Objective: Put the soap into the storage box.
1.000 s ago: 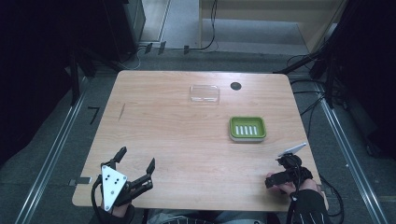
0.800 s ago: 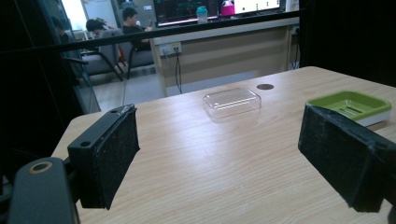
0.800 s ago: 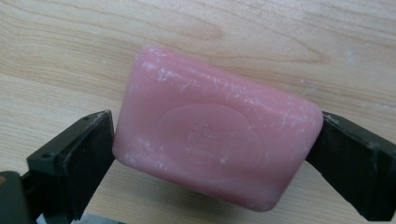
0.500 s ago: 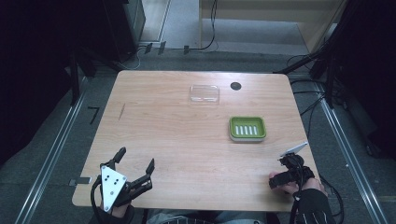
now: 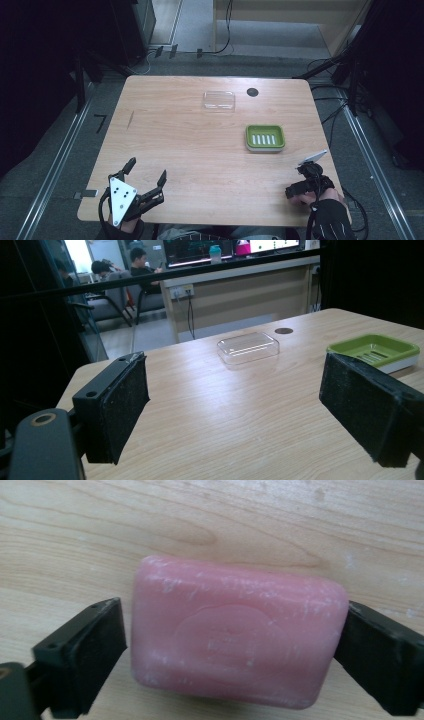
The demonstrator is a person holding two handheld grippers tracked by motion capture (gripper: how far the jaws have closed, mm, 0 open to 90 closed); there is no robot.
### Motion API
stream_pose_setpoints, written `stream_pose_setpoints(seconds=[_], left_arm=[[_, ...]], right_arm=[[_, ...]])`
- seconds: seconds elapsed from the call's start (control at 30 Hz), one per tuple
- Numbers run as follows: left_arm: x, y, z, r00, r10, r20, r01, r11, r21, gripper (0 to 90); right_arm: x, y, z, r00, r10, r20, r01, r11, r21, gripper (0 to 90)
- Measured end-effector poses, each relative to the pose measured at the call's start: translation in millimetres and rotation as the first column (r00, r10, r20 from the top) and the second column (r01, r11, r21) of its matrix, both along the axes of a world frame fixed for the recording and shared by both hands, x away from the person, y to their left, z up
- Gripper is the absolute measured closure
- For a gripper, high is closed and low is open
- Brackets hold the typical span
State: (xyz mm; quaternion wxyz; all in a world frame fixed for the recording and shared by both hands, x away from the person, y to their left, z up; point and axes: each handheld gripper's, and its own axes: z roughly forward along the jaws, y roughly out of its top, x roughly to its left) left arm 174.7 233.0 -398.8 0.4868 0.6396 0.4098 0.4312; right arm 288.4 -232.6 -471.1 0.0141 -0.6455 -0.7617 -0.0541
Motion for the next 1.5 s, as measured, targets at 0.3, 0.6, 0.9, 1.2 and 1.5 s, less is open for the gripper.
stream_pose_setpoints(seconds=[0.3, 0.6, 0.9, 1.2, 1.5], left_arm=[[-0.3, 0.2, 0.1, 1.0000, 0.000, 0.001, 0.000, 1.0000, 0.001, 12.5], [-0.3, 0.1, 0.1, 1.0000, -0.002, 0.001, 0.002, 1.0000, 0.003, 12.5], [-0.5, 0.1, 0.1, 1.0000, -0.003, 0.002, 0.003, 1.0000, 0.004, 12.5], [-0.3, -0.3, 0.0, 1.0000, -0.006, 0.000, 0.006, 1.0000, 0.006, 12.5], [-0.2, -0.3, 0.0, 1.0000, -0.006, 0.000, 0.006, 1.0000, 0.005, 12.5]], right_arm=[[1.2, 0.6, -2.1, 1.0000, 0.007, -0.006, -0.007, 1.000, -0.018, 9.6], [1.0, 0.3, -3.8, 0.9999, 0.001, -0.011, -0.001, 1.000, -0.012, 10.4], [1.6, 0.0, -4.5, 0.9999, 0.009, -0.008, -0.009, 1.000, -0.019, 11.0], [1.4, -0.1, -3.9, 0.9997, 0.023, -0.005, -0.023, 1.000, -0.021, 12.0], [2.3, -0.9, -3.2, 0.9993, 0.036, -0.013, -0.036, 0.999, -0.019, 12.3]])
